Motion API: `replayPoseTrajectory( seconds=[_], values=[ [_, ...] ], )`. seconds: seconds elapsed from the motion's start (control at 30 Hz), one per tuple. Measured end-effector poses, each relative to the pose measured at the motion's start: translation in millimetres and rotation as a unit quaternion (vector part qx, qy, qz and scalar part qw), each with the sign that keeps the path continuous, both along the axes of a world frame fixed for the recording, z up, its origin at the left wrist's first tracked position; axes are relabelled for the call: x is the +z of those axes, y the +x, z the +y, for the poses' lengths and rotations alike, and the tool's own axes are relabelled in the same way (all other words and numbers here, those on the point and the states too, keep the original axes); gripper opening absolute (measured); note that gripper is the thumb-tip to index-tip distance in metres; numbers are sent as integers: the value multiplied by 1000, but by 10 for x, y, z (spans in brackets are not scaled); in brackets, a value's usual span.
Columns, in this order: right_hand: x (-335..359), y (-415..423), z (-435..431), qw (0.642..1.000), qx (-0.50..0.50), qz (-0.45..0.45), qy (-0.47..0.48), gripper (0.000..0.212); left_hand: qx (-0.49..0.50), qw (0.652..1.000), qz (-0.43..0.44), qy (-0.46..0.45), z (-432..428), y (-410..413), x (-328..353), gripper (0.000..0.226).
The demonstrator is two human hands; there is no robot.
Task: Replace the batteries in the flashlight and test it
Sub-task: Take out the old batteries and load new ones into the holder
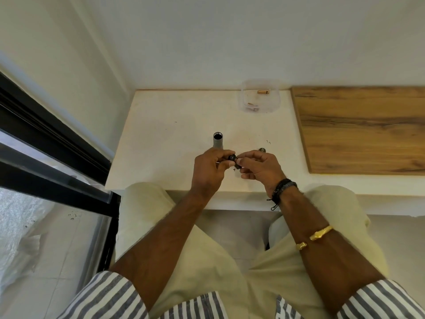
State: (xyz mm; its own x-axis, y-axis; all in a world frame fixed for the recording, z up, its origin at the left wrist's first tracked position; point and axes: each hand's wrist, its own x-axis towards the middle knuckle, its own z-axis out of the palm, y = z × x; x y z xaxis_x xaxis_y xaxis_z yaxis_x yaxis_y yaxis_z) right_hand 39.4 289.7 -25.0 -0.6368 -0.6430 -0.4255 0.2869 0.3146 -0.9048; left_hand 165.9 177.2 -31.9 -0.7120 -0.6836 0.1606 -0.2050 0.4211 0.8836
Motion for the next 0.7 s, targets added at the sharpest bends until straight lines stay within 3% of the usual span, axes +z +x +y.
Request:
replayPoseTrajectory(
  seconds=[0.7],
  values=[
    [58,-11,-43,999,-24,-25,4,6,-27,994,-32,-103,40,-50,74,20]
  ],
)
